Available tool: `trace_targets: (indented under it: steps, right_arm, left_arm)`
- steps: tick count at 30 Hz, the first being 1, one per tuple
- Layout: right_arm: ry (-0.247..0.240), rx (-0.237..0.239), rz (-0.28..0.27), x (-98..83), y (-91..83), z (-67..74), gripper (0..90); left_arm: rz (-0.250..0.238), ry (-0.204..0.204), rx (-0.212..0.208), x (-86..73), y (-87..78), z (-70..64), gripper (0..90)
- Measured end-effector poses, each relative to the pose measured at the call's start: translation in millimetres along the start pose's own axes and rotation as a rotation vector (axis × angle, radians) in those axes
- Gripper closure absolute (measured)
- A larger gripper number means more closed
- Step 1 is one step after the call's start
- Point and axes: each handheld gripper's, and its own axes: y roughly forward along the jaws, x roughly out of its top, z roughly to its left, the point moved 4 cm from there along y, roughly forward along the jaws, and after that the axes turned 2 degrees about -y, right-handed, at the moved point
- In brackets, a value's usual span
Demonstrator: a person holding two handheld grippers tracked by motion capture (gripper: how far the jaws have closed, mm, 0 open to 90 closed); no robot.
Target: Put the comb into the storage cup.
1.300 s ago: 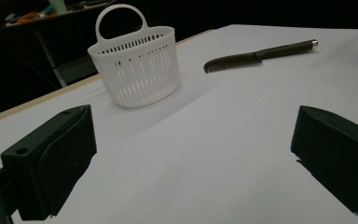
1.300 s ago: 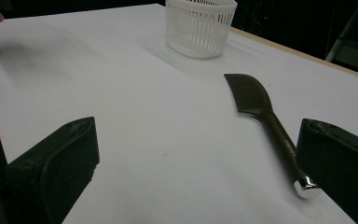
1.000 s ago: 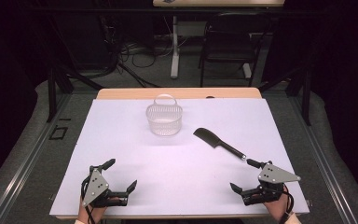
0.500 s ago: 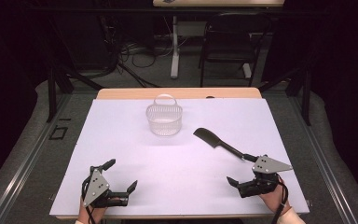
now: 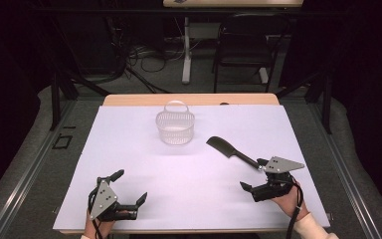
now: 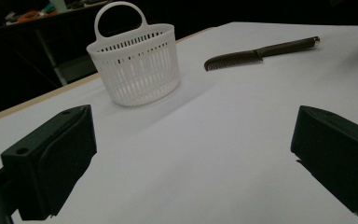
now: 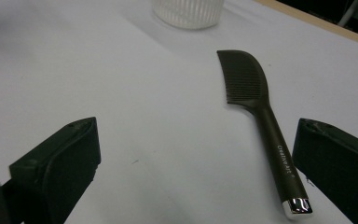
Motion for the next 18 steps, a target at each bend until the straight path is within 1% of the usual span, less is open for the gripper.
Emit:
trace_targets:
  steps: [3,4,6,7,9,12,13,14,16,18]
  right_arm:
    - [-0.004,0.013,0.031,1.3,3.9,-1.2,0.1]
    - [-0.003,0.009,0.037,2.1,4.8,-1.7,0.1]
    - [-0.003,0.016,0.044,4.0,5.7,-2.8,0.0]
    - [-0.004,0.014,0.057,4.7,6.1,-3.7,0.0]
    - [-0.005,0.017,0.061,5.6,7.3,-4.6,0.0]
    - [-0.007,0.018,0.095,9.5,12.3,-7.0,0.0]
    - [-0.007,0.018,0.095,9.5,12.3,-7.0,0.0]
    - [-0.009,0.019,0.111,12.9,14.3,-8.3,0.0]
    - [-0.018,0.017,0.122,16.6,16.1,-9.6,0.0]
    - [-0.022,0.022,0.129,20.0,18.0,-11.1,0.0]
  left_arm:
    - [0.001,0.001,-0.004,-0.4,1.4,-0.9,0.3]
    - [0.001,0.0,-0.004,-0.6,1.6,-0.8,0.3]
    - [0.002,-0.001,-0.002,-0.8,1.5,-0.3,0.3]
    - [0.0,-0.004,-0.001,-0.6,1.3,-0.1,0.3]
    - [-0.002,-0.004,0.0,-0.5,1.1,-0.2,0.3]
    - [-0.001,-0.004,0.0,-0.2,1.0,-1.2,0.3]
    - [-0.001,-0.004,0.0,-0.2,1.0,-1.2,0.3]
    - [-0.002,-0.006,0.001,-0.1,0.9,-1.8,0.3]
    - [0.0,-0.004,0.006,-0.3,0.6,-1.7,0.3]
    - [0.0,-0.012,0.013,-0.5,-0.4,-1.4,0.3]
